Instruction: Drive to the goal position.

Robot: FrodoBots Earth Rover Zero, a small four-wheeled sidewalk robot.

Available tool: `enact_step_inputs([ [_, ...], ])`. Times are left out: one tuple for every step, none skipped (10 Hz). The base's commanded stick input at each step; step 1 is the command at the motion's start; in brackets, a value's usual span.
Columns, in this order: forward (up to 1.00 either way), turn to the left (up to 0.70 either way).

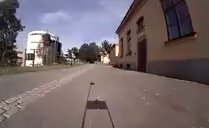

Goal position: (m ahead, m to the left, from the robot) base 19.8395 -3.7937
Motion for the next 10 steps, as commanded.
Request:
enact_step_inputs([
  [0.45,0.0],
  [0.45,0.0],
  [0.45,0.0],
  [0.45,0.0],
  [0.45,0.0],
  [0.45,0.0],
  [0.45,0.0],
  [0.45,0.0],
  [0.45,0.05],
  [0.45,0.21],
])
